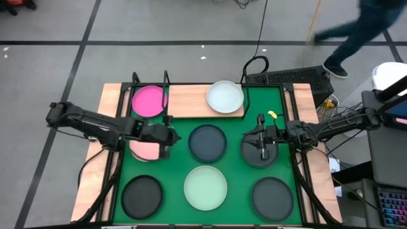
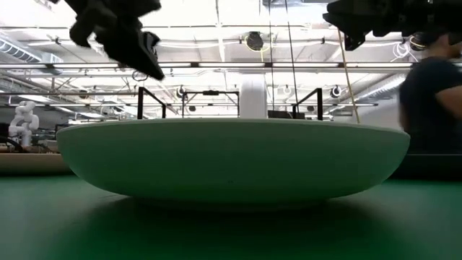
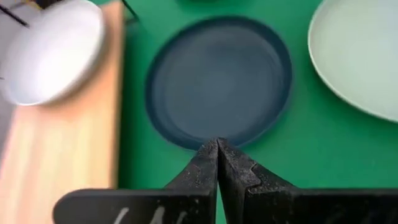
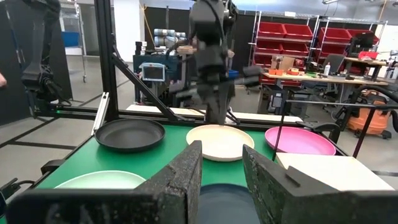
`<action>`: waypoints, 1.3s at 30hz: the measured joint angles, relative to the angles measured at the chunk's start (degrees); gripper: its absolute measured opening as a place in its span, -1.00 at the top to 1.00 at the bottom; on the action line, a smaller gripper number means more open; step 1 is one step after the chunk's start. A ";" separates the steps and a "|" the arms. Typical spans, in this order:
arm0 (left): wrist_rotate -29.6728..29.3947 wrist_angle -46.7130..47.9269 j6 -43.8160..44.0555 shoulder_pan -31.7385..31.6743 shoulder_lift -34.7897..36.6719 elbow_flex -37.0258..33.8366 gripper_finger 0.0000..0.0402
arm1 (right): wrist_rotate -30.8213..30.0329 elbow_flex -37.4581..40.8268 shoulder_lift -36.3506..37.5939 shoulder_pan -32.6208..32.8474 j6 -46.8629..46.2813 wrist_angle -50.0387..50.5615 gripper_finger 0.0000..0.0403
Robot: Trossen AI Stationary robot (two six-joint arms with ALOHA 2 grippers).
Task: Place and stack plates onto a shelf
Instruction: Stack the dark blue plate on top of the white plate on the shelf
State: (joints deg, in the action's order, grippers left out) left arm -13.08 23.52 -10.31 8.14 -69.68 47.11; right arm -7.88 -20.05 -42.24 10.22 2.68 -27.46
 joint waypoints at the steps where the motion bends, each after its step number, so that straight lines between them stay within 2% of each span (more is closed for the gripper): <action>1: 0.43 -0.49 -0.47 0.09 -1.50 0.00 0.97 | 0.00 0.00 0.00 0.00 0.00 0.02 0.51; 8: 1.53 -6.92 -6.49 1.84 -12.65 1.30 0.80 | 0.01 0.00 0.00 0.00 -0.02 -0.12 0.51; 17: 1.15 -5.82 -12.92 3.93 -22.66 9.56 0.53 | 0.00 0.00 0.00 0.00 -0.07 -0.16 0.51; 22: 1.18 -2.01 -13.79 5.22 -25.21 11.26 0.46 | 0.01 0.00 0.00 0.01 -0.48 -0.13 0.51; 31: 0.78 -1.02 -13.53 6.45 -26.58 11.37 0.46 | 0.00 0.00 0.00 0.00 -0.49 -0.13 0.51; 39: -0.01 -2.97 -13.89 6.42 -30.60 11.41 0.46 | 0.02 0.00 0.01 0.00 -0.54 -0.19 0.51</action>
State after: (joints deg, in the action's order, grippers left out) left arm -13.09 20.55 -24.20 14.57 -100.29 58.52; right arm -7.86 -20.05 -42.23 10.22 2.13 -27.65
